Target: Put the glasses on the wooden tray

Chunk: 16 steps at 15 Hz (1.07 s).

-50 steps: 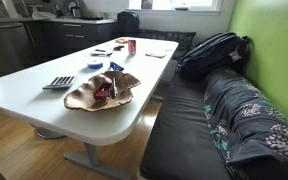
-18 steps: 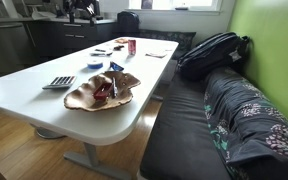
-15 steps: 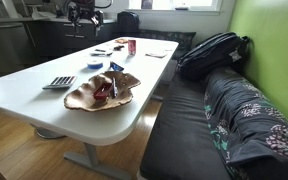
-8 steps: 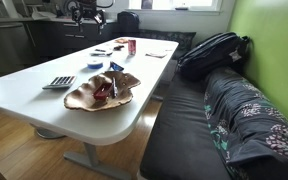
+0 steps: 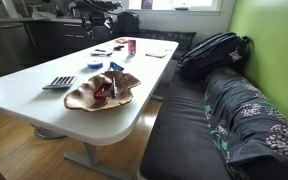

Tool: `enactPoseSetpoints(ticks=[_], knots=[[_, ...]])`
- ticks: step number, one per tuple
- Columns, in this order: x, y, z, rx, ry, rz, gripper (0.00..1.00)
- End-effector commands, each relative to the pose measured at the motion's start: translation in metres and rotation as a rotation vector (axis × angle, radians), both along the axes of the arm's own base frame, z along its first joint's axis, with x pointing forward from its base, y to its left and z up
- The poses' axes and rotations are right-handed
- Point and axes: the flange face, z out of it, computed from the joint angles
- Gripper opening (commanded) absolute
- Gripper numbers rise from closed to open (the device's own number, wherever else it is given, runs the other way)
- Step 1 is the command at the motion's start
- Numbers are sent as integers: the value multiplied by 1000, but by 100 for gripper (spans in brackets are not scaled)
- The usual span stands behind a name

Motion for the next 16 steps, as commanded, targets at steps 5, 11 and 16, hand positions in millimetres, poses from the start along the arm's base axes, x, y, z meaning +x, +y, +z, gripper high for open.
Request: enactPoseSetpoints(ticks=[5,11,16], knots=[[25,-40,-57,2,128,75,100],[37,-43,-87,13,132,121,100],[40,-42,-119,-9,138,187,86]])
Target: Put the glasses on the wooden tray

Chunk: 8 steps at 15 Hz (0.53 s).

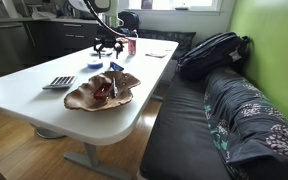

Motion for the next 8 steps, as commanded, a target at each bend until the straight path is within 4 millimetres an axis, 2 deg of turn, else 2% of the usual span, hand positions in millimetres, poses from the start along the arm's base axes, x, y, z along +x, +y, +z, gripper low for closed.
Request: enactPoseSetpoints(ticks=[1,2,3,4,6,8], knots=[[10,2,-24,-1,-38,73,75],[12,5,-27,3,-53,95,70],[13,9,-30,8,-68,116,71],[15,13,-32,8,-84,143,61],[18,20,-35,17,-108,183,60],[20,27,-41,25,-129,221,67]])
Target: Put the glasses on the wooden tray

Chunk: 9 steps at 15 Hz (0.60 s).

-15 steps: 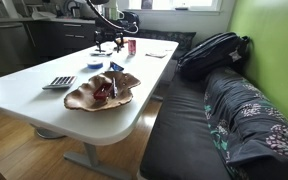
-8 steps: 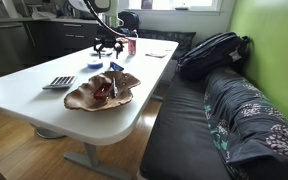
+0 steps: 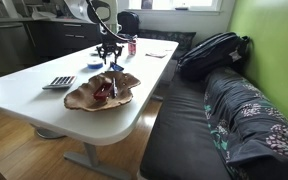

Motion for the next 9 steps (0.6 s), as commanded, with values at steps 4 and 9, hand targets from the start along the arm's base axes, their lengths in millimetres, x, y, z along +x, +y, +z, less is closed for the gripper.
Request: enactPoseSetpoints(ticks=[4,9], knots=[[10,16,-16,-3,-63,125,75],[10,17,-19,-9,-58,151,32]])
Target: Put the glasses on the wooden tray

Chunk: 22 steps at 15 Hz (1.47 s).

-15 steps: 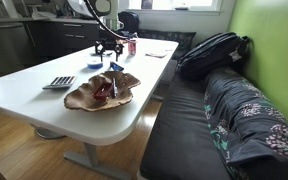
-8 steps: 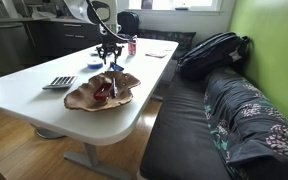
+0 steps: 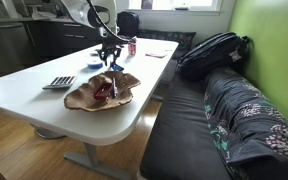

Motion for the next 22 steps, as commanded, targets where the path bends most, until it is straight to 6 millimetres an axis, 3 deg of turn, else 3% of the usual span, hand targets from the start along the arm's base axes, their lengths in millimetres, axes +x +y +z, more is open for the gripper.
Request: enactPoseSetpoints(ticks=[1,4,8,11,14,18,22], knots=[[3,0,-3,-20,-15,34,25],[1,-2,3,-29,-12,30,1],[-4,-5,16,-46,3,-2,3],[-10,-2,55,-39,-41,-56,3],[-22,-16,102,-81,-78,-215,2],[-65,-48,139,-109,-45,-443,2],[-120,-83,139,-116,18,-595,3]])
